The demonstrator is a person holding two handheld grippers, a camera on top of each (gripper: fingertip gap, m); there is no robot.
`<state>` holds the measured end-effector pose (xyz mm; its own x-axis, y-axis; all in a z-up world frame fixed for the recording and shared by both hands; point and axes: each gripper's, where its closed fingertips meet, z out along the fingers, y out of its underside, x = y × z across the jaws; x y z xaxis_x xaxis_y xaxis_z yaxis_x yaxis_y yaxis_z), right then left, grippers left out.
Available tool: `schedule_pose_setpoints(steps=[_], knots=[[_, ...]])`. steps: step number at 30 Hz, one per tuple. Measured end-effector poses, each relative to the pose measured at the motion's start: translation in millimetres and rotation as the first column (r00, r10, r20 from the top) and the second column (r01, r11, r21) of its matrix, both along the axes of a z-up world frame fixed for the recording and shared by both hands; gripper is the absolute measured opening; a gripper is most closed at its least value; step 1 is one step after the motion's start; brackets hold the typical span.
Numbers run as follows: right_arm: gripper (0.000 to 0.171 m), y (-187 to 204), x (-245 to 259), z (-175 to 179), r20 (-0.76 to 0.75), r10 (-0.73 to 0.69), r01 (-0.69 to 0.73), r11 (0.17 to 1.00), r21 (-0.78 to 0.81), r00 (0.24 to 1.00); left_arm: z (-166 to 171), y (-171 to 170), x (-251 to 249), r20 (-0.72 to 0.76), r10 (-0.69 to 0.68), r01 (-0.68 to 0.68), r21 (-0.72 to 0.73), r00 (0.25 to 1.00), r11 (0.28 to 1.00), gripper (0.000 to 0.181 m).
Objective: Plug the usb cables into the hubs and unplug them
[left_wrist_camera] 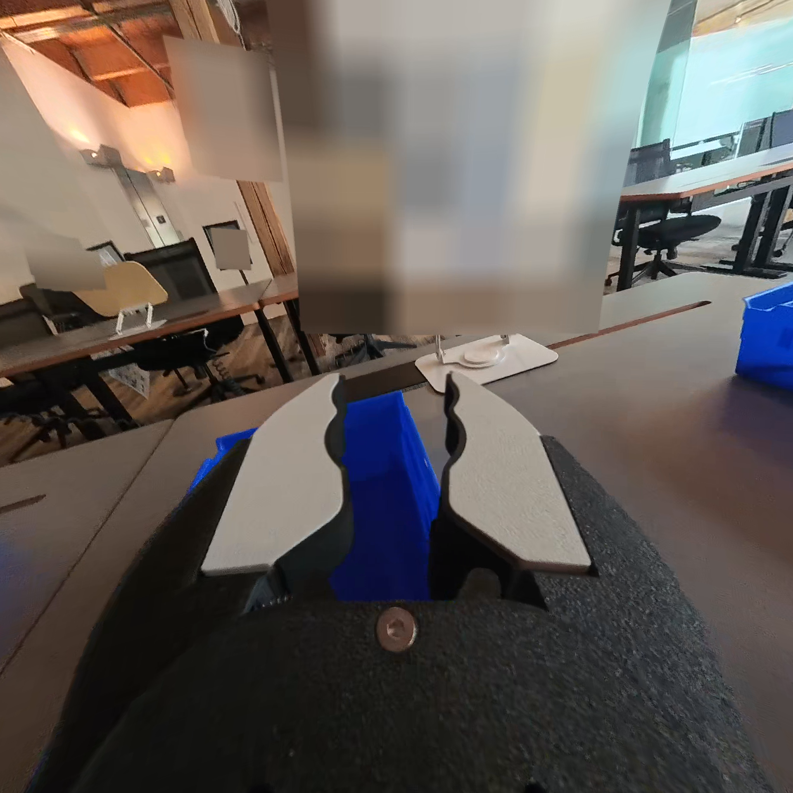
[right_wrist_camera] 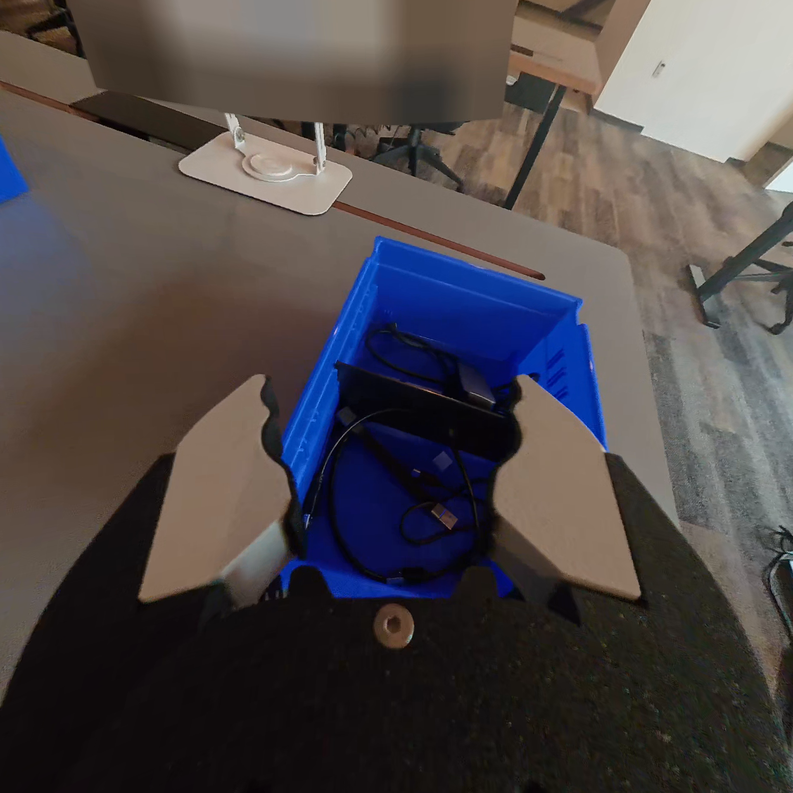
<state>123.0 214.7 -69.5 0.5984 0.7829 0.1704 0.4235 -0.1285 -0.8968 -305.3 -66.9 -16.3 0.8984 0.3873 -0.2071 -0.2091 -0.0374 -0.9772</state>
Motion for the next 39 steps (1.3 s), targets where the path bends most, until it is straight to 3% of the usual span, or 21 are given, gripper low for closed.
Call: schedule_pose_setpoints(steps=[4, 11, 24, 39], knots=[[0.079, 0, 2, 3, 0.041, -0.002, 0.000, 0.998, 0.066, 0.999, 4, -5, 0, -0.038, 0.023, -0.023, -0.013, 0.999, 1.000, 0.037], [0.064, -1, 1, 27, -0.029, 0.003, 0.003, 0.980, 0.197, 1.000, 18, -9, 8, -0.054, -0.010, 0.014, 0.066, 0.998, 0.998, 0.030], [0.062, -3, 1, 29, -0.065, 0.013, -0.002, 0.984, 0.177, 0.998, 17, -9, 11, -0.001, -0.073, 0.073, 0.085, 0.997, 0.994, 0.028], [0.066, 5, 9, 12, -0.015, -0.046, 0.047, 0.996, 0.081, 0.999, 0, -4, 9, 0.048, -0.069, 0.070, -0.013, 0.996, 0.997, 0.028]])
